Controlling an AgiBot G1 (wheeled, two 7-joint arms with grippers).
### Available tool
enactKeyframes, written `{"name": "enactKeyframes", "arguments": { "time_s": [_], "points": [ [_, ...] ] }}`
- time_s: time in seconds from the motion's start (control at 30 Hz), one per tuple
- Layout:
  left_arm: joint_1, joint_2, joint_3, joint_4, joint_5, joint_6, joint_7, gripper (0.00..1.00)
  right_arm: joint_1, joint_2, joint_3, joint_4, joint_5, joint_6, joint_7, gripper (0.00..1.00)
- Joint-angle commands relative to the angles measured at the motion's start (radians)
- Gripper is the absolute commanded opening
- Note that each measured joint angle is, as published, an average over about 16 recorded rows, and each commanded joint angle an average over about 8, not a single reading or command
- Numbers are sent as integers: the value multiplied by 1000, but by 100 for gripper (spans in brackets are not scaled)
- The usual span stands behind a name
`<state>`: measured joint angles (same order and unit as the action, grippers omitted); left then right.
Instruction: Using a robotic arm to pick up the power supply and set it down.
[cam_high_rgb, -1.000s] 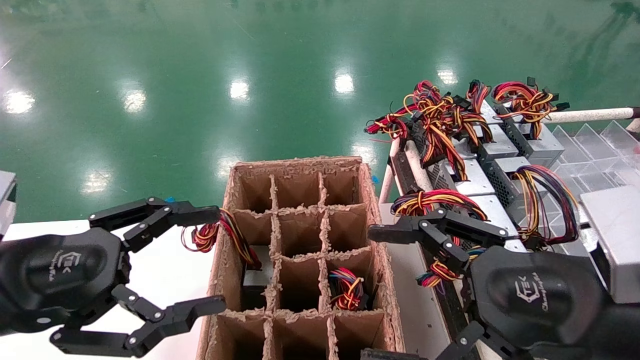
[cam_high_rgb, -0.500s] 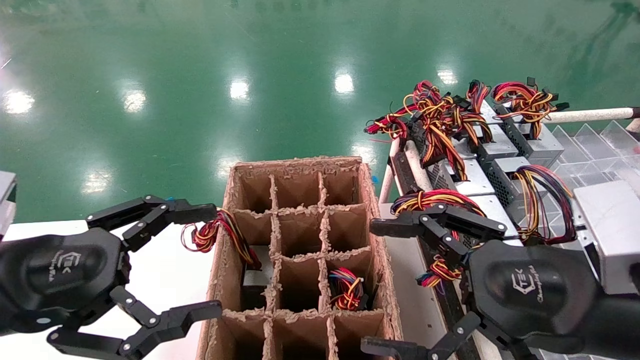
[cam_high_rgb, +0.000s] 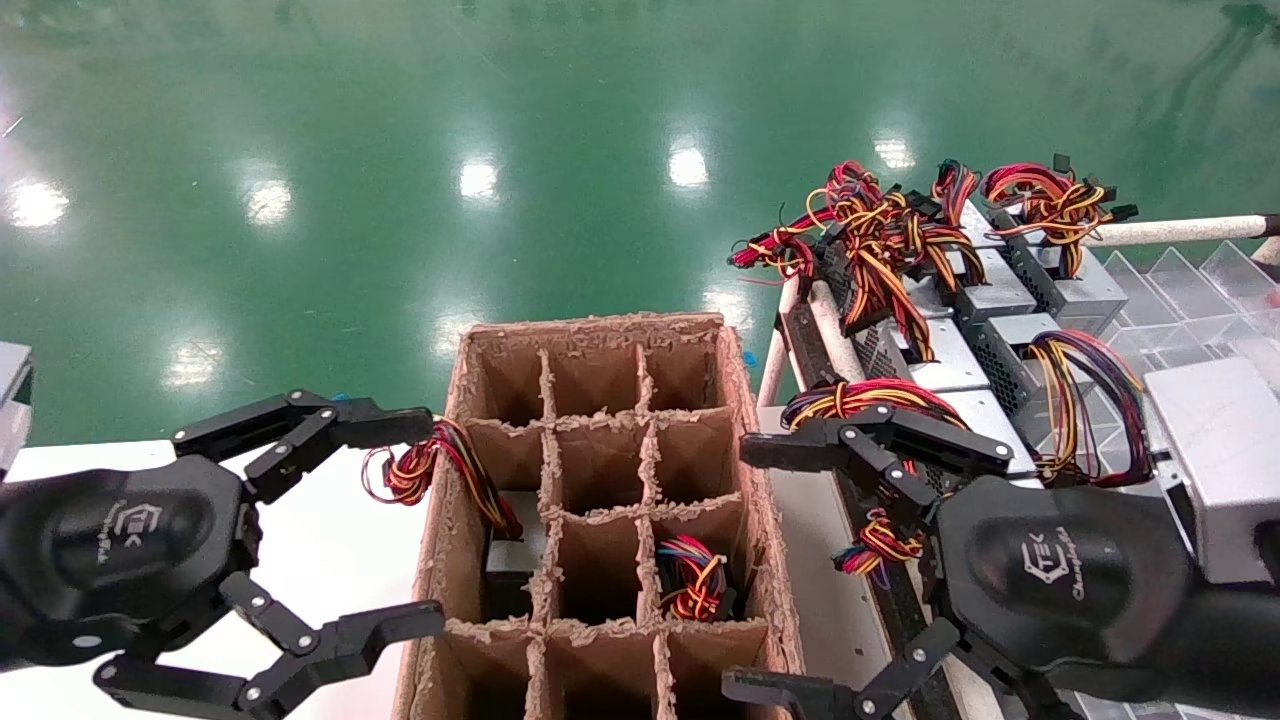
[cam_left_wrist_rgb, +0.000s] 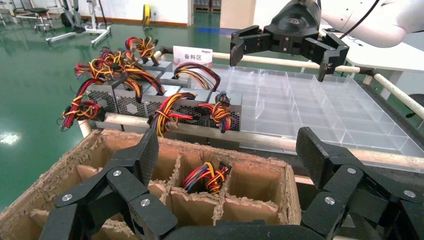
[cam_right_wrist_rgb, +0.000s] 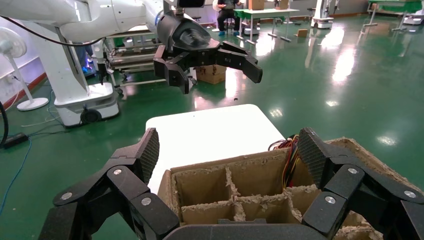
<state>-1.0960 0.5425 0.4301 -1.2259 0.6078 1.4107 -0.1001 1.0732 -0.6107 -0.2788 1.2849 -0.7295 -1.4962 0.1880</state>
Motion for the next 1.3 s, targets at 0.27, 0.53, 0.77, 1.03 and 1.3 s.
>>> {"name": "enactKeyframes", "arguments": {
  "time_s": [0.27, 0.53, 0.77, 1.03, 1.3],
  "points": [
    [0, 0, 0, 0, 0, 0, 0, 100, 1, 0, -1, -1, -1, 1, 0, 100],
    [0, 0, 0, 0, 0, 0, 0, 100, 1, -1, -1, -1, -1, 1, -1, 100],
    [0, 0, 0, 0, 0, 0, 0, 100, 2, -1, -1, -2, -2, 1, -1, 100],
    [0, 0, 0, 0, 0, 0, 0, 100, 2, -1, -1, -2, -2, 1, -1, 100],
    [0, 0, 0, 0, 0, 0, 0, 100, 2, -1, -1, -2, -2, 1, -1, 100]
  ]
}}
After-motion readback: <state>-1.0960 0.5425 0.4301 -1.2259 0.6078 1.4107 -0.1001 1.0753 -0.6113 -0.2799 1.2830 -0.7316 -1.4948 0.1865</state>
